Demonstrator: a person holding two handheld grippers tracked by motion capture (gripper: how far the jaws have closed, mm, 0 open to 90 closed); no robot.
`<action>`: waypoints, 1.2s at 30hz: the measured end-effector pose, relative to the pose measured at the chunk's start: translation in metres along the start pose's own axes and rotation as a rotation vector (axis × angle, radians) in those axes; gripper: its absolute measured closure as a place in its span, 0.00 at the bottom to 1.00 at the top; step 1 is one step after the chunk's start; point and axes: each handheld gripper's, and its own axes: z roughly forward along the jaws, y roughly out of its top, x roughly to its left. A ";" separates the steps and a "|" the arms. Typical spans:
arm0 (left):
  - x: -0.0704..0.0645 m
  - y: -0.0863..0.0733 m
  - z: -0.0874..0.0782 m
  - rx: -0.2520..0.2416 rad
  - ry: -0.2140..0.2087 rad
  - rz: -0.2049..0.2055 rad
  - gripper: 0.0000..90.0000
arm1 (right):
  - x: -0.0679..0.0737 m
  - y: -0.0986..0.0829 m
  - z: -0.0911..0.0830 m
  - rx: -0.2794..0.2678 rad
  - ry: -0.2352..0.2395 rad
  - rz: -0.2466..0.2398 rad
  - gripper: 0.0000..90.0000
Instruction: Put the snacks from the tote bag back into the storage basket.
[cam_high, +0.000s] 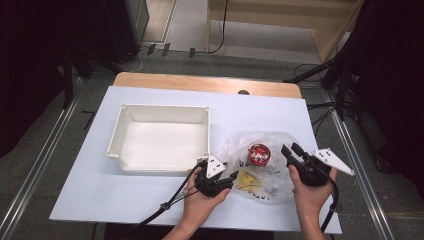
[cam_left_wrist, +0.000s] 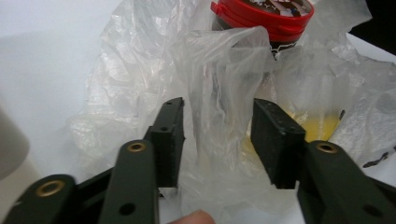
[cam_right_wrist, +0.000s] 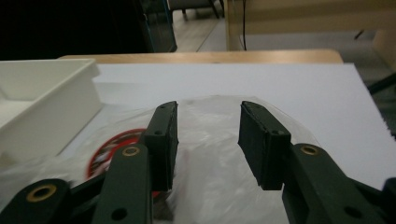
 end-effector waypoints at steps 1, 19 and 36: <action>-0.001 0.001 -0.003 -0.008 -0.005 -0.003 0.57 | 0.007 -0.001 -0.008 -0.009 0.012 -0.018 0.66; -0.021 0.040 -0.025 -0.161 0.004 0.052 0.74 | 0.026 -0.056 0.023 0.324 0.085 -0.023 0.93; -0.007 0.008 0.033 0.171 0.062 0.122 0.91 | 0.022 -0.037 -0.001 0.246 0.113 -0.019 0.93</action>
